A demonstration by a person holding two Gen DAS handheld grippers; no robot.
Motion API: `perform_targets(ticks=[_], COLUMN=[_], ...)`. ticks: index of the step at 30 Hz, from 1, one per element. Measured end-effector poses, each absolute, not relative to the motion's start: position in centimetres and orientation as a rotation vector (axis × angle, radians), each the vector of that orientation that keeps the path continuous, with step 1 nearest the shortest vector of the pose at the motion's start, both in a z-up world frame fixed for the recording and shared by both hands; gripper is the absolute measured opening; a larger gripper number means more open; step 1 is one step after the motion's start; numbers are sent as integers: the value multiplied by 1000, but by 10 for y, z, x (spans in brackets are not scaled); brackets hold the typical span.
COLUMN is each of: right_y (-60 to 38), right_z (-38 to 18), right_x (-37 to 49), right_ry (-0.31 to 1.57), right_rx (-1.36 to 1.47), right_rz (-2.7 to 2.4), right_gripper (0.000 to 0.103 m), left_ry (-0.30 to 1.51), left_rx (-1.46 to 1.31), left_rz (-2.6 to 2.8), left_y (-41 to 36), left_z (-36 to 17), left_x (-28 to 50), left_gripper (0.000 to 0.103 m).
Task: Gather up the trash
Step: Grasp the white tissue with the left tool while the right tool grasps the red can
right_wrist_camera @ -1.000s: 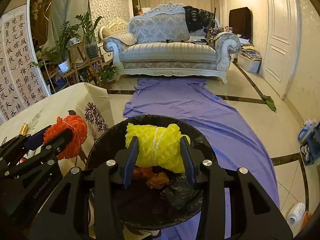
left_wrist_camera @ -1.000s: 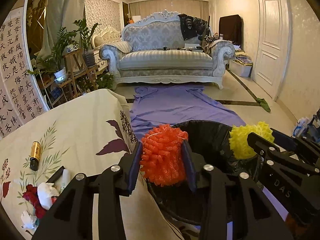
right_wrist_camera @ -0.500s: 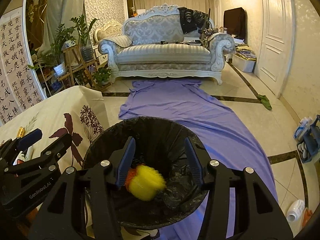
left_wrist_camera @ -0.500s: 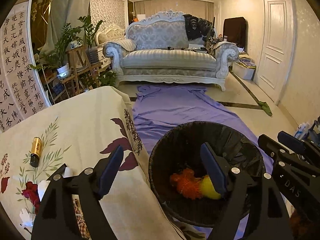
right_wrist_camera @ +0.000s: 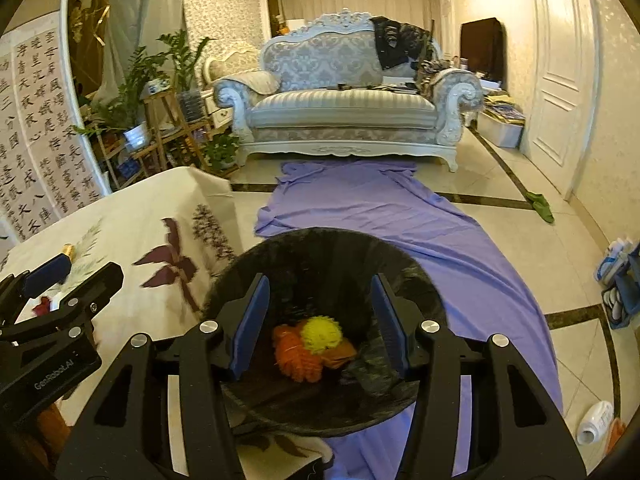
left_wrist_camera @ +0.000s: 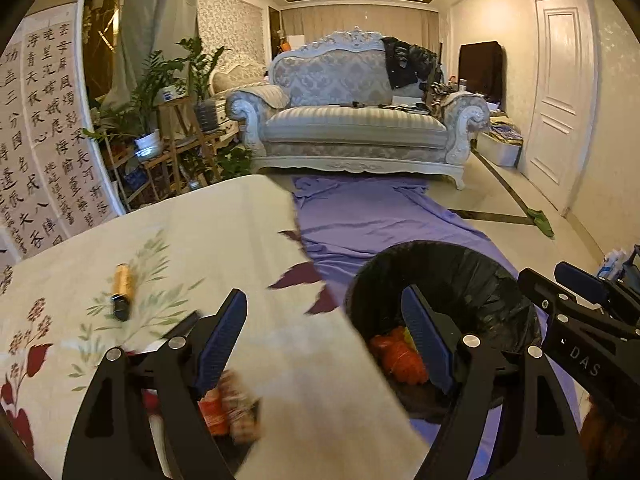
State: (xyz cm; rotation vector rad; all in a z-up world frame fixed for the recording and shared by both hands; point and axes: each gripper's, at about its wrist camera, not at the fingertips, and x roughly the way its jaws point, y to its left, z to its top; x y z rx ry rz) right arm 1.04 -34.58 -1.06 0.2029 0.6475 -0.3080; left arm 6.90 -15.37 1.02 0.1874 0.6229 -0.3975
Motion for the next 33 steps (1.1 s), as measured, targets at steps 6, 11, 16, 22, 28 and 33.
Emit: perform_targets(ticks=[6, 11, 16, 22, 28, 33], right_y=[-310, -278, -245, -209, -188, -182], right_z=[-5, -1, 0, -2, -6, -7], right_x=[10, 8, 9, 14, 19, 24], right_ry=[647, 644, 653, 676, 696, 707], right_rx=[195, 179, 161, 129, 103, 98], right_rz=[-229, -167, -100, -37, 0, 11], right_gripper=[52, 52, 52, 52, 52, 52], left_ry=[615, 620, 638, 692, 726, 748], left_rx=[177, 173, 175, 154, 125, 143], left_rz=[-335, -258, -180, -118, -111, -158], left_y=[-111, -68, -30, 9, 28, 22], left_z=[17, 18, 10, -7, -16, -23], left_x=[58, 48, 39, 40, 48, 55], left_gripper=[77, 77, 77, 77, 77, 65])
